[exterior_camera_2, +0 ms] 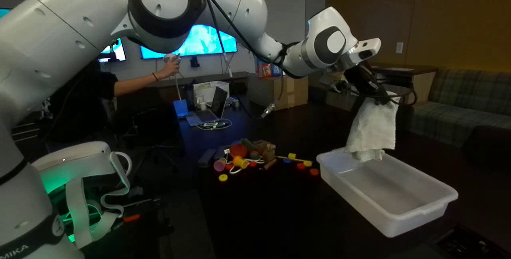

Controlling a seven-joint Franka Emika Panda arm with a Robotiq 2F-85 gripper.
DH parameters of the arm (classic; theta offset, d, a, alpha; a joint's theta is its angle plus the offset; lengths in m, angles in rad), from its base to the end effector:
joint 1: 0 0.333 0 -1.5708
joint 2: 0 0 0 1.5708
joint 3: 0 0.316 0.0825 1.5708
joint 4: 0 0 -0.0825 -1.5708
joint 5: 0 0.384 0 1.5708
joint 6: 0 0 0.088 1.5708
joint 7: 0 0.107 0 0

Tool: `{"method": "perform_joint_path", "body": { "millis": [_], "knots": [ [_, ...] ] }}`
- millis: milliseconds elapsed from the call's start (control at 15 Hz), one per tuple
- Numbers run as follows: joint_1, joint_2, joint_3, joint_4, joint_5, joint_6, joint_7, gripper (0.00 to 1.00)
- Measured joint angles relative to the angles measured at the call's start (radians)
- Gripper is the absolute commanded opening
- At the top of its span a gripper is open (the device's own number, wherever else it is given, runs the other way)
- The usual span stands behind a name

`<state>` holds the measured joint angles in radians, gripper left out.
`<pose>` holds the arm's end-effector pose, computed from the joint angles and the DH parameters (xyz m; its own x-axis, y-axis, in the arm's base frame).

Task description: Use the cloth to push the objects on the table to the left

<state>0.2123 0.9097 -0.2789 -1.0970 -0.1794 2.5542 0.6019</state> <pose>0.8129 0.0360 0.3436 0.7432 -0.2821 0.6067 -0.3800 -0.9243 0.0358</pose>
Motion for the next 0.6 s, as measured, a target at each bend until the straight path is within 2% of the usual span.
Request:
{"method": "perform_joint_path", "body": {
  "millis": [267,467,600],
  "knots": [
    [-0.056,0.115,0.0,0.162,0.0,-0.105,-0.003,0.76],
    [-0.085,0.145,0.004,0.237,0.0,-0.154,-0.027,0.95],
    [-0.099,0.126,0.023,0.239,0.004,-0.168,-0.077,1.0]
  ]
}}
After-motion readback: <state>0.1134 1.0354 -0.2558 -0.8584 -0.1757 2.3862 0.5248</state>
